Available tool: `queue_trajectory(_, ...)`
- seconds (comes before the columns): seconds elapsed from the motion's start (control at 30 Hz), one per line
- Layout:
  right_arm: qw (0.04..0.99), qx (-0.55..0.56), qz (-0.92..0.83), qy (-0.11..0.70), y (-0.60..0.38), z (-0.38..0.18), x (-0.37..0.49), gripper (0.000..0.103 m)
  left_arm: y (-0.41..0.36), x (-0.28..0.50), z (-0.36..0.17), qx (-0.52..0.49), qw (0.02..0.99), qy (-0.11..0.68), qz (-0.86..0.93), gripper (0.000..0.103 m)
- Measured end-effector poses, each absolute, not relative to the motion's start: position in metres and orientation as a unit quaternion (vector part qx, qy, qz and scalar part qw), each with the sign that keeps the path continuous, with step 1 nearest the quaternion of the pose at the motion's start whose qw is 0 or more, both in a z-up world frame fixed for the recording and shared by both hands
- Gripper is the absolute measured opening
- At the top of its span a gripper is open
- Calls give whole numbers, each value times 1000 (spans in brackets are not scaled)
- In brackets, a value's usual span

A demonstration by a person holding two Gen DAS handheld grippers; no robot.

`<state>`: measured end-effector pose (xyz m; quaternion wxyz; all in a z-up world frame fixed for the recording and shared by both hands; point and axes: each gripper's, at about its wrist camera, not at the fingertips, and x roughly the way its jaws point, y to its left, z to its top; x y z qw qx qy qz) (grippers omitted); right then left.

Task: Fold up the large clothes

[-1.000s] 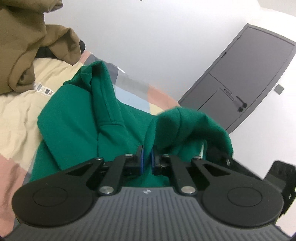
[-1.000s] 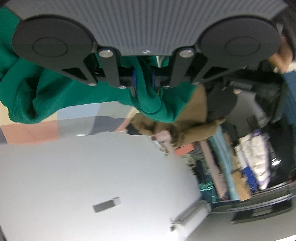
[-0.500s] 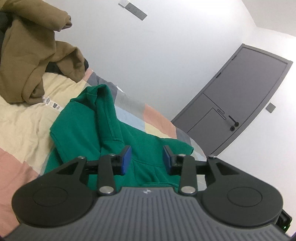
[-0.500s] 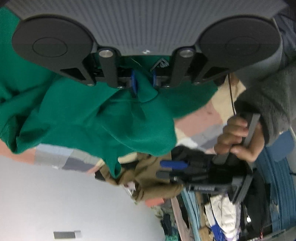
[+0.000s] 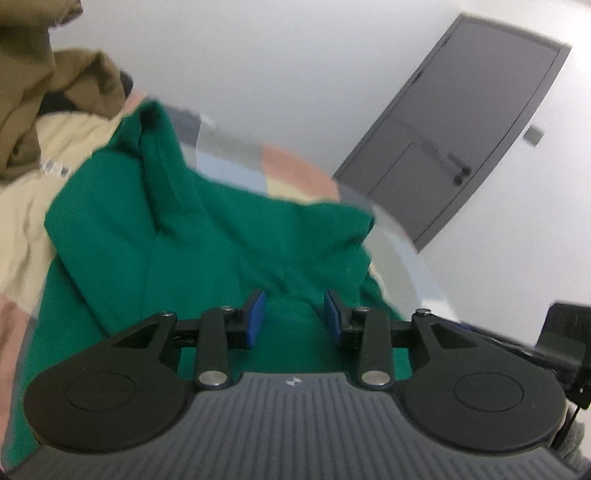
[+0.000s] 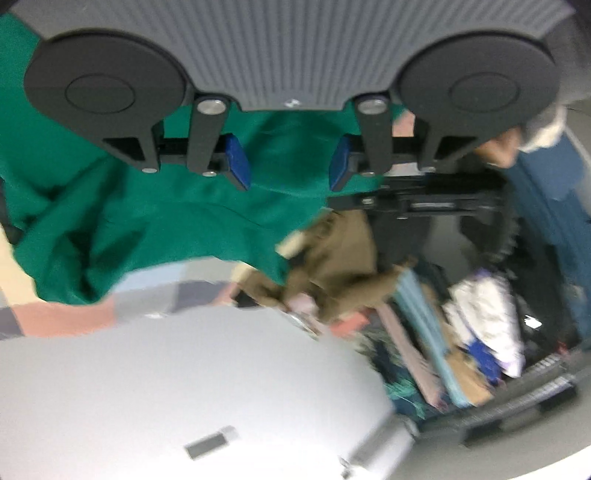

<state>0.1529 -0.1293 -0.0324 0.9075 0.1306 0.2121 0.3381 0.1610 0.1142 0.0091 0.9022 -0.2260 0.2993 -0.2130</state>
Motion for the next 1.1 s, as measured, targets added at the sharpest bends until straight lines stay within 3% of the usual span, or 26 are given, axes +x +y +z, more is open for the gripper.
queue_trajectory(0.23,915,52,247,316,-92,-71,186,49,83,166,-26,-153,895,371,-194,39)
queue_trajectory(0.37,905,69,220,359,-93,-96,201,49,70,170,-43,-124,893,394,-181,38)
queue_trajectory(0.77,904,79,207,367,-86,-108,209,50,67,173,-44,-125,898,385,-171,39)
queue_trajectory(0.87,902,105,205,365,-95,-103,205,50,72,166,-34,-130,902,375,-169,44)
queue_trajectory(0.93,903,122,197,362,-104,-99,200,50,77,160,-28,-139,907,364,-162,54)
queue_trajectory(1.1,904,175,168,352,-139,-87,187,51,98,143,-17,-156,914,350,-134,61)
